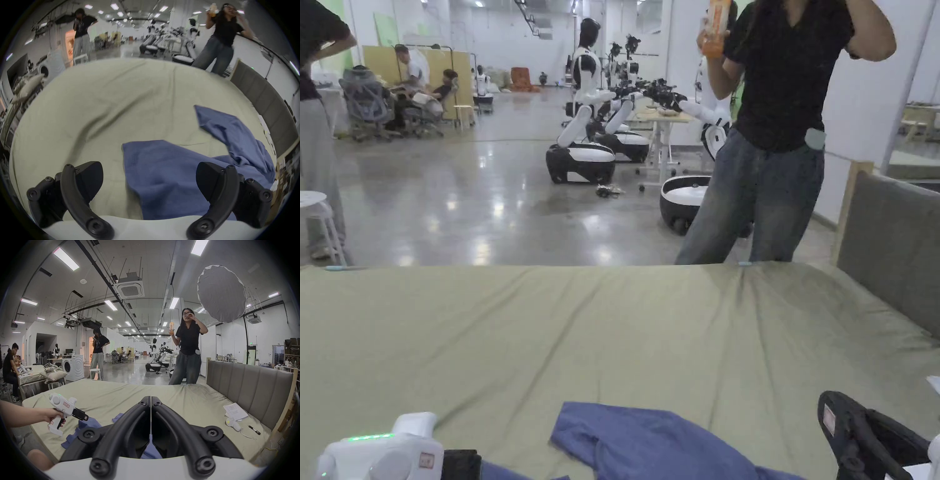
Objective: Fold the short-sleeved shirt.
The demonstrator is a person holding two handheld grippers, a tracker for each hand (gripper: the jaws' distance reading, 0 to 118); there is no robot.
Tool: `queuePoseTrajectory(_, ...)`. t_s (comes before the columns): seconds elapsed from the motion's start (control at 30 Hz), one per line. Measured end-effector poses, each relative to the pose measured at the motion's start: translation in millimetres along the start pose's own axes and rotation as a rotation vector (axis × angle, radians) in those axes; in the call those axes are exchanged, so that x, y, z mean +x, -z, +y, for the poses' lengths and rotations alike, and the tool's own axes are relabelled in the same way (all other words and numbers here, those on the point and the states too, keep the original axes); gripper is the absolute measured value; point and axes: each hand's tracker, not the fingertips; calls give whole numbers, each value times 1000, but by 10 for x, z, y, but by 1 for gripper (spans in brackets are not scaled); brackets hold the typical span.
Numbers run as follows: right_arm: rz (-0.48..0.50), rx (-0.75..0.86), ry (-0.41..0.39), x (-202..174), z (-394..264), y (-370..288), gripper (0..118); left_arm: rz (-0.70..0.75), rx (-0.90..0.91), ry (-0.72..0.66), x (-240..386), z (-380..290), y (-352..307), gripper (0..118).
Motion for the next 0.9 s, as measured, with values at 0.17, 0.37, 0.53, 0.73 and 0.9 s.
queuePoseTrajectory(0.17,-20,-40,16,92,-154,126,3,10,-34,-49,-34,-47,270,52)
queuePoseTrajectory(0.37,-25,-97,42,145,-336,211,3,51,-31,224,255,-207,87,8)
queuePoseTrajectory(0.53,-19,-127,50,133,-458,208,3,-36,74,73,80,-268,-239,5)
queuePoseTrajectory(0.73,-10,-153,53,156,-521,285,3,-61,212,111,-3,-288,-716,5)
queuePoseTrajectory(0.9,129,-210,61,75,-559,857,3,-86,253,88,-48,-279,-892,5)
